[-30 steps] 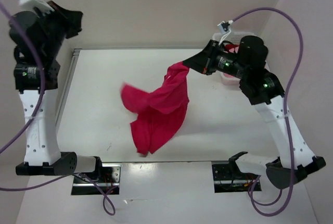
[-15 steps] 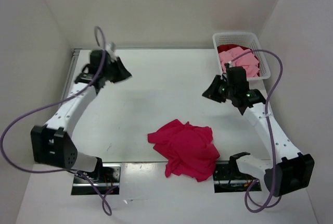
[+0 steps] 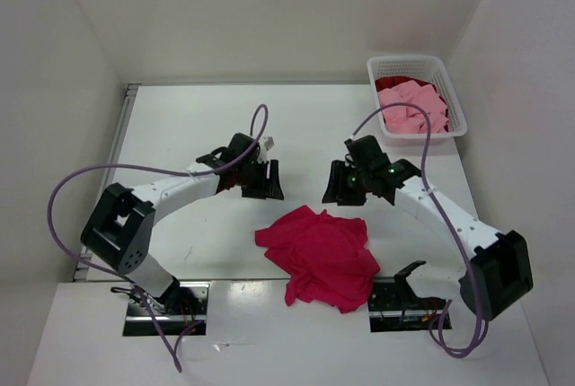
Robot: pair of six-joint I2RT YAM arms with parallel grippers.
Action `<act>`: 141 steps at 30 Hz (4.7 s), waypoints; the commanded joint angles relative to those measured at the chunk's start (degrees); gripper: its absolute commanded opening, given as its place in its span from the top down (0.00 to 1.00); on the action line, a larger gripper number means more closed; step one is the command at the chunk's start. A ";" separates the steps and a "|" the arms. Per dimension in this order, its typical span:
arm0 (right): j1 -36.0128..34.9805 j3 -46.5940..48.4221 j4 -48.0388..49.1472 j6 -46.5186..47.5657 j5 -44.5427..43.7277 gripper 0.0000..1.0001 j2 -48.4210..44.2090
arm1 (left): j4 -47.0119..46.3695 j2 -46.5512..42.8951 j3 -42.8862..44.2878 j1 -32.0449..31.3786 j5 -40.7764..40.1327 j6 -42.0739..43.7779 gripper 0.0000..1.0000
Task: Fold and stack the t-shirts
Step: Flatten out the tshirt
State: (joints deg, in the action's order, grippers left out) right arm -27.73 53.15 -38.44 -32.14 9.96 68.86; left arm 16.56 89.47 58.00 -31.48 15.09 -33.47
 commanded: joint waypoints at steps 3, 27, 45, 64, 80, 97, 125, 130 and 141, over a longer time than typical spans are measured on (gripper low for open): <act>-2.68 -1.29 3.62 -3.79 -0.38 0.44 6.72 | -2.67 5.00 -1.75 -3.85 0.82 -0.80 0.30; -5.32 1.59 10.84 -10.05 -10.47 0.94 14.04 | -7.33 7.66 2.90 -6.67 -0.33 -0.98 0.90; -2.07 52.30 -1.03 -1.70 0.93 0.97 -0.48 | 11.38 -24.43 25.39 27.35 5.39 1.65 1.00; -0.85 73.61 2.12 6.38 -9.77 0.97 12.77 | 18.53 -25.48 39.25 27.35 -9.12 3.42 1.00; 14.72 94.50 3.98 1.56 2.18 0.74 62.97 | 1.28 15.35 32.41 31.39 -3.83 -3.26 0.98; 6.81 16.36 15.50 -5.21 2.26 0.89 15.80 | 2.42 -18.62 -11.13 18.93 -7.09 -6.50 0.52; 6.81 -21.41 15.14 -21.65 0.60 0.51 -12.25 | -1.26 -9.40 -17.48 8.63 -11.23 -12.05 0.68; 6.81 -22.47 14.62 -22.18 0.59 0.51 -13.49 | -1.88 -10.72 -16.87 8.63 -11.75 -12.58 0.81; 6.81 -22.47 14.62 -22.18 1.12 0.51 -14.02 | 0.67 -12.65 -18.53 8.63 -14.21 -12.05 0.43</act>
State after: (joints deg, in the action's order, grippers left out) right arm -21.06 31.16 -25.28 -54.00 11.40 55.99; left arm 16.71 78.74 39.38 -22.65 2.81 -45.34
